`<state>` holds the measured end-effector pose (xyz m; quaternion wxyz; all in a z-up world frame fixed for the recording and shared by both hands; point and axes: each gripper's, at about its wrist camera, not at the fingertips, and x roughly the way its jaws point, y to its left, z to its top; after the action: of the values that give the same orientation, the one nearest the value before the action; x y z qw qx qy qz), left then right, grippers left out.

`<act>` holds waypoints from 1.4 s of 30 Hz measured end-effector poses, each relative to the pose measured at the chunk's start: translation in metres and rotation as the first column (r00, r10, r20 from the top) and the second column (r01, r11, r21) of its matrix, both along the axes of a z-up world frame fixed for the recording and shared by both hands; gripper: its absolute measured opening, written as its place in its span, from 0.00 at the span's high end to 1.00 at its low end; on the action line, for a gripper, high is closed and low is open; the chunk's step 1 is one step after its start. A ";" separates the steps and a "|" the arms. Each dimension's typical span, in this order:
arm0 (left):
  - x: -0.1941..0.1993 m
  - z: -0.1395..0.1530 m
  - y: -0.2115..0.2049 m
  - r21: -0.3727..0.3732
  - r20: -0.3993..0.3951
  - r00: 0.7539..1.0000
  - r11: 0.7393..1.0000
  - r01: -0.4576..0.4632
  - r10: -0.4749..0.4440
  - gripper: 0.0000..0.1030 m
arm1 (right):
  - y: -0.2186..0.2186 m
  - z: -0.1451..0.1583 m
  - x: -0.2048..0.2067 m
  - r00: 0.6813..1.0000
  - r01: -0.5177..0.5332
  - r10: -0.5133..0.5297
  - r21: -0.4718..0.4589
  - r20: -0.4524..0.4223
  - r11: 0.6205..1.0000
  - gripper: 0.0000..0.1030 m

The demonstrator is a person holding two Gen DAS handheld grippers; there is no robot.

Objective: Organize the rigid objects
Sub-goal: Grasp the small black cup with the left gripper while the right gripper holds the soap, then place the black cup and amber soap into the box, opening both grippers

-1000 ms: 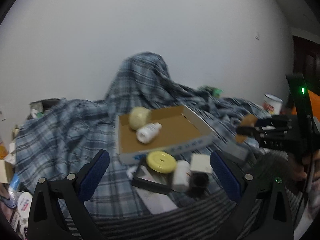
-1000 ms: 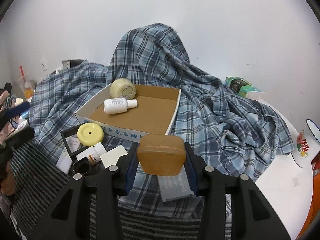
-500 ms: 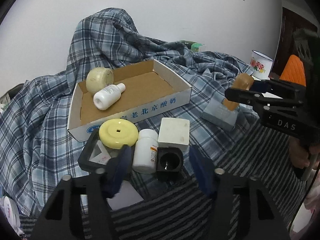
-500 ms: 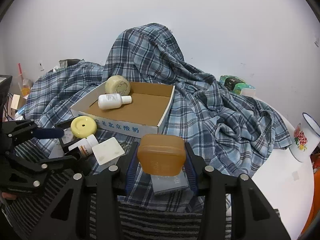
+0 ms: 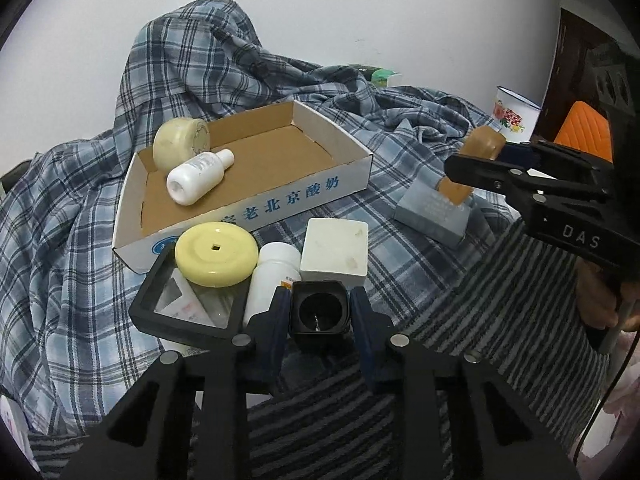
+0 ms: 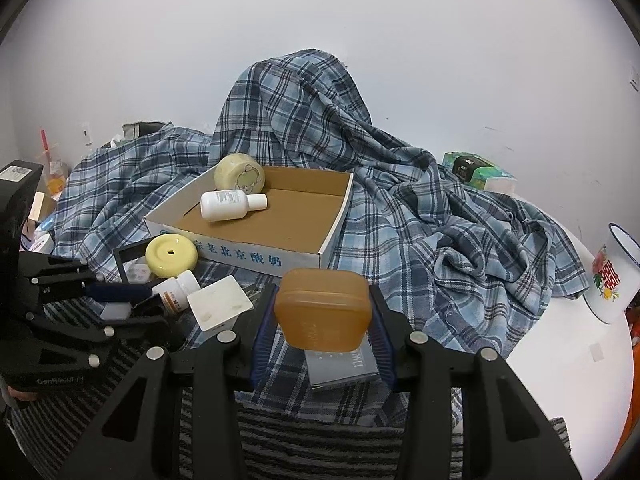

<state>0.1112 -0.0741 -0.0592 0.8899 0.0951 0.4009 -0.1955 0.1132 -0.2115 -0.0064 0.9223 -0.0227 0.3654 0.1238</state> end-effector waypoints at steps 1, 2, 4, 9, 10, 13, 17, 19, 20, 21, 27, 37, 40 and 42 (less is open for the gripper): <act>-0.001 0.001 0.000 -0.001 0.009 1.000 1.000 0.002 -0.002 0.69 | 0.000 0.000 0.000 1.000 0.001 -0.001 0.001 0.002 1.000 0.59; -0.003 0.003 0.000 -0.003 0.022 1.000 1.000 0.002 -0.002 0.69 | -0.001 -0.001 0.000 1.000 0.002 -0.002 0.003 0.004 1.000 0.59; -0.011 0.009 0.003 -0.018 0.075 0.997 1.000 0.000 0.001 0.69 | -0.002 0.000 -0.001 1.000 0.005 -0.005 0.012 0.009 1.000 0.59; -0.036 0.028 0.015 -0.042 0.263 0.960 0.995 -0.093 0.100 0.69 | -0.008 0.006 -0.010 0.998 0.020 -0.022 0.038 0.056 0.999 0.59; -0.041 0.031 0.016 -0.053 0.290 0.951 0.993 -0.101 0.112 0.69 | -0.007 0.008 -0.012 0.997 0.023 -0.026 0.037 0.070 0.999 0.59; -0.056 0.040 0.022 -0.084 0.368 0.919 0.989 -0.119 0.142 0.69 | -0.007 0.013 -0.019 0.993 0.026 -0.030 0.033 0.117 0.999 0.59; -0.062 0.047 0.026 -0.099 0.412 0.897 0.986 -0.130 0.160 0.69 | -0.008 0.020 -0.027 0.986 0.024 -0.031 0.043 0.167 0.999 0.59; -0.063 0.049 0.030 -0.115 0.418 0.891 0.983 -0.141 0.176 0.69 | -0.009 0.021 -0.029 0.983 0.027 -0.034 0.044 0.179 0.999 0.59; -0.063 0.049 0.032 -0.121 0.420 0.889 0.982 -0.145 0.183 0.69 | -0.009 0.022 -0.030 0.982 0.026 -0.034 0.046 0.186 0.999 0.59; -0.065 0.050 0.034 -0.129 0.425 0.885 0.980 -0.152 0.193 0.69 | -0.009 0.023 -0.031 0.981 0.027 -0.035 0.046 0.191 0.999 0.59; -0.074 0.069 0.036 -0.113 0.505 0.828 0.970 -0.214 0.242 0.69 | -0.006 0.029 -0.032 0.979 0.039 -0.044 0.031 0.200 0.999 0.59; -0.055 0.143 0.039 -0.196 0.600 0.743 0.955 -0.222 0.296 0.69 | 0.000 0.097 -0.010 0.952 0.045 -0.085 0.140 0.293 0.989 0.59; -0.038 0.153 0.039 -0.222 0.614 0.723 0.948 -0.228 0.317 0.69 | 0.009 0.117 0.009 0.939 0.039 -0.073 0.108 0.336 0.993 0.59; -0.025 0.156 0.041 -0.243 0.607 0.729 0.947 -0.210 0.318 0.69 | 0.017 0.121 0.025 0.934 0.034 -0.059 0.077 0.352 0.996 0.59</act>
<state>0.0858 -0.0336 0.0968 0.9959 0.0271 0.0671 -0.0536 0.1381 -0.1945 0.1147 0.9759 -0.0036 0.1894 0.1085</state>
